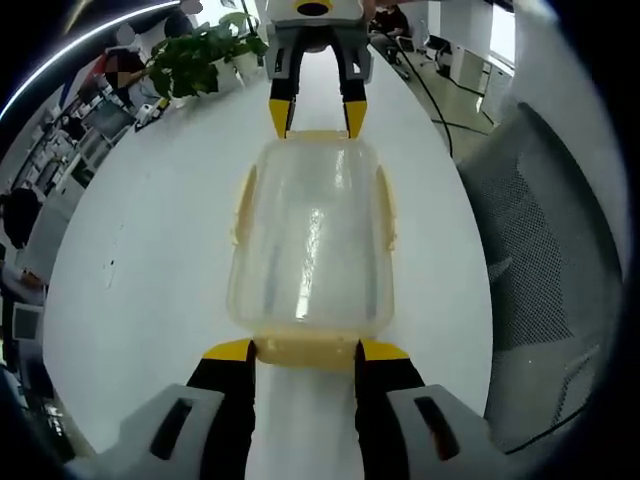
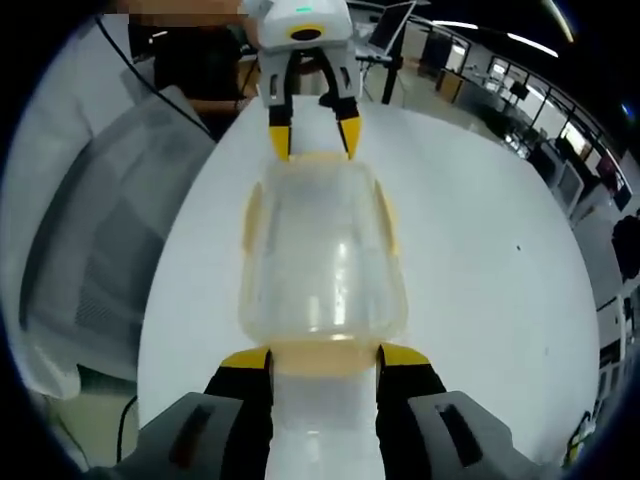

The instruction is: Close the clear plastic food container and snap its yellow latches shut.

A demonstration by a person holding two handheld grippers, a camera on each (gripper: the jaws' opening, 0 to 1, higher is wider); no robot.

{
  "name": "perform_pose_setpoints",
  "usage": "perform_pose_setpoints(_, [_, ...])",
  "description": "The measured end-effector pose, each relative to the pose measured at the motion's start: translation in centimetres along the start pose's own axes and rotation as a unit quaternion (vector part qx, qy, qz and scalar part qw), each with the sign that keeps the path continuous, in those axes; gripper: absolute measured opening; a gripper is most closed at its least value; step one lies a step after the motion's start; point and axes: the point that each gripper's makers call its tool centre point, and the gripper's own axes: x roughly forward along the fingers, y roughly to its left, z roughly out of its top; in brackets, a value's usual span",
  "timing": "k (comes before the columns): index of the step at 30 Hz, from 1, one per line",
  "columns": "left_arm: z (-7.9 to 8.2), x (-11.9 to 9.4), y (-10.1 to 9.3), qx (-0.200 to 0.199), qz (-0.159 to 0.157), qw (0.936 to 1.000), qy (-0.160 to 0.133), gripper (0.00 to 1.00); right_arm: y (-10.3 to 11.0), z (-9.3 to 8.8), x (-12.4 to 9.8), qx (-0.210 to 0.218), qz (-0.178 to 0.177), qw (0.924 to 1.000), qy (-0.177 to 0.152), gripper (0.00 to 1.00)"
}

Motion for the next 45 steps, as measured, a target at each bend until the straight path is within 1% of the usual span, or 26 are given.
perform_pose_setpoints(45, [6.1,3.2,-0.2,0.005,-0.007,0.9999,-0.01,0.38,-0.3,-5.7,-3.6,0.004,-0.003,0.9999,0.013,0.38])
